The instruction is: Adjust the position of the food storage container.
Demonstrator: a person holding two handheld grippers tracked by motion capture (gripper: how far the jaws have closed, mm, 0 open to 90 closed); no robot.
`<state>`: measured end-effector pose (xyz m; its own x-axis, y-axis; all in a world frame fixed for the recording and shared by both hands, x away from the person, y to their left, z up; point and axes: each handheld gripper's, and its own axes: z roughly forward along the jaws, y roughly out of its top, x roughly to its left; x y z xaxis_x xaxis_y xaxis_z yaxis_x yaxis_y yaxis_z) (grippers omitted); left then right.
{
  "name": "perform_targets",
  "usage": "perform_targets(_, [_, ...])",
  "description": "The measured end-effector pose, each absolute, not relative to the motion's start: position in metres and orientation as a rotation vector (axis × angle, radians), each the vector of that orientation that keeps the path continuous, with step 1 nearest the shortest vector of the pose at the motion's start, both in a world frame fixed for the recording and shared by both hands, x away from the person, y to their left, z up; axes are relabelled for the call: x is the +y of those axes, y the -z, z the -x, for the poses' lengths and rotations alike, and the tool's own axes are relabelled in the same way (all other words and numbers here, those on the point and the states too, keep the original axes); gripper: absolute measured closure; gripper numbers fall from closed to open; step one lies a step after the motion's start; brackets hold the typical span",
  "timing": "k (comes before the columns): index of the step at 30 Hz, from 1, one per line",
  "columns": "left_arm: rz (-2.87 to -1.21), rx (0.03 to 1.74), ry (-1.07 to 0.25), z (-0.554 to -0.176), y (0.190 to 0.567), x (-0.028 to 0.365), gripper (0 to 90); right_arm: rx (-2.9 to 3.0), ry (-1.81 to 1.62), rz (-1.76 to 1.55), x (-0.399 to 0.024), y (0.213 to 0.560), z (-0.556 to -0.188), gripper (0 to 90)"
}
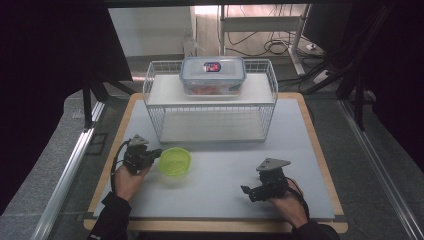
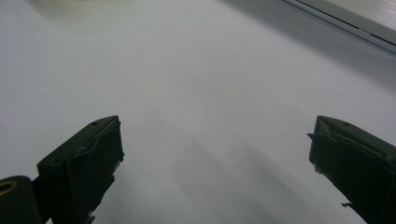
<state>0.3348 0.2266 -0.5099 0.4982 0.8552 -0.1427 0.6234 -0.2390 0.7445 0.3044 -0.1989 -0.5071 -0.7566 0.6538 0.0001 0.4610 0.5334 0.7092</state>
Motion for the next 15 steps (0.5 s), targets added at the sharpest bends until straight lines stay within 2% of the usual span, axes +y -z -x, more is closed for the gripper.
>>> perform_targets(15, [-1.999, 1.077, -0.261, -0.316, 0.508, 0.178, 90.0, 2.516, -1.045, -0.943, -0.199, 0.508, -0.305, 2.8])
